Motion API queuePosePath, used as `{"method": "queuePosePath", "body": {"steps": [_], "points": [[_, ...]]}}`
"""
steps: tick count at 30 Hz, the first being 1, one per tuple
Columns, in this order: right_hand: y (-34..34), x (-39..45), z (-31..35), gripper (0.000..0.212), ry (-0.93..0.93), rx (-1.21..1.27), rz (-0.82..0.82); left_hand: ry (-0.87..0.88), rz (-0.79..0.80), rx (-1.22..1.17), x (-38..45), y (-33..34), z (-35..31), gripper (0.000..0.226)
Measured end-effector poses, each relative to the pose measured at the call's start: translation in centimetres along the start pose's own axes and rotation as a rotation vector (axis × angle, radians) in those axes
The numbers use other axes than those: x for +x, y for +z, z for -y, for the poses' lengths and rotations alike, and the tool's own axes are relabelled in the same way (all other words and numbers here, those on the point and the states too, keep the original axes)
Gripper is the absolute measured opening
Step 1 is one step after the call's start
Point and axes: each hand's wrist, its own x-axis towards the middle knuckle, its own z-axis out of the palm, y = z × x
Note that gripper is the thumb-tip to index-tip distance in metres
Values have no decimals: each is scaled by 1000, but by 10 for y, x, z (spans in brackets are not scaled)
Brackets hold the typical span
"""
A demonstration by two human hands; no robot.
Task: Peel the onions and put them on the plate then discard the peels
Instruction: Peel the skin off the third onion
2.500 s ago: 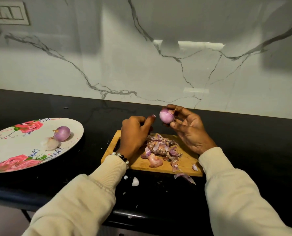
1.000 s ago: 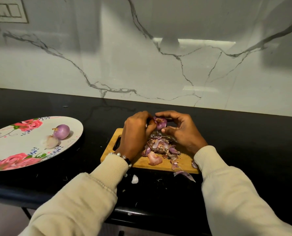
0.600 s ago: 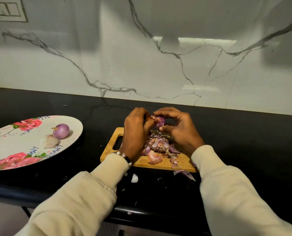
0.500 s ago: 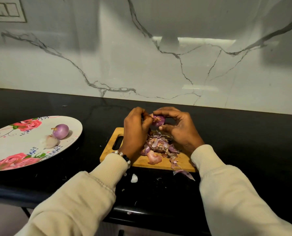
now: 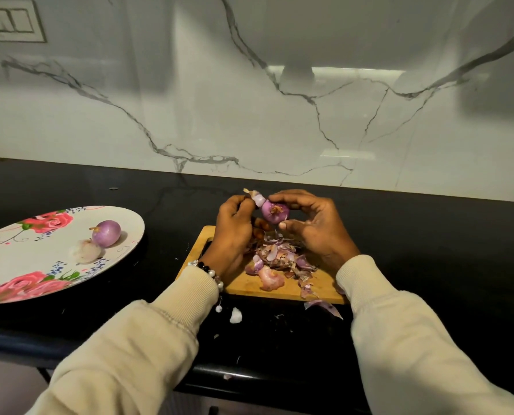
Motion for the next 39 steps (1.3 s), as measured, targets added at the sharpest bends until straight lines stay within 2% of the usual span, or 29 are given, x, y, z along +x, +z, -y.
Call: {"method": "queuePosePath", "body": {"steps": [6,9,11,14,19,27,30,33,39], "points": [[-1,0,1,53,4,69,-25,-118,-120,-86,4,-4,-3,18],[-9,1,3,53,1,190,-112,-179,-270,-130,7,-8,-9,14],[-14,2,5,51,9,320,-151,-161,-312,-95,8,-10,-9,17],[-15,2,7,44,75,576,-122,-57,-259,74,8,-10,-2,15],[-10,2,10,41,183,699,-8,250,-159,482,5,-9,1,24],[-8,3,16,37,267,826,-43,455,6,517,-1,-6,0,12],[-7,2,16,37,278,825,-27,560,2,601,2,-7,0,9],[-7,2,15,38,301,805,-11,567,-31,619,4,-9,0,9],[-5,3,9,35,336,725,2,433,-52,596,7,-9,2,17]]}}
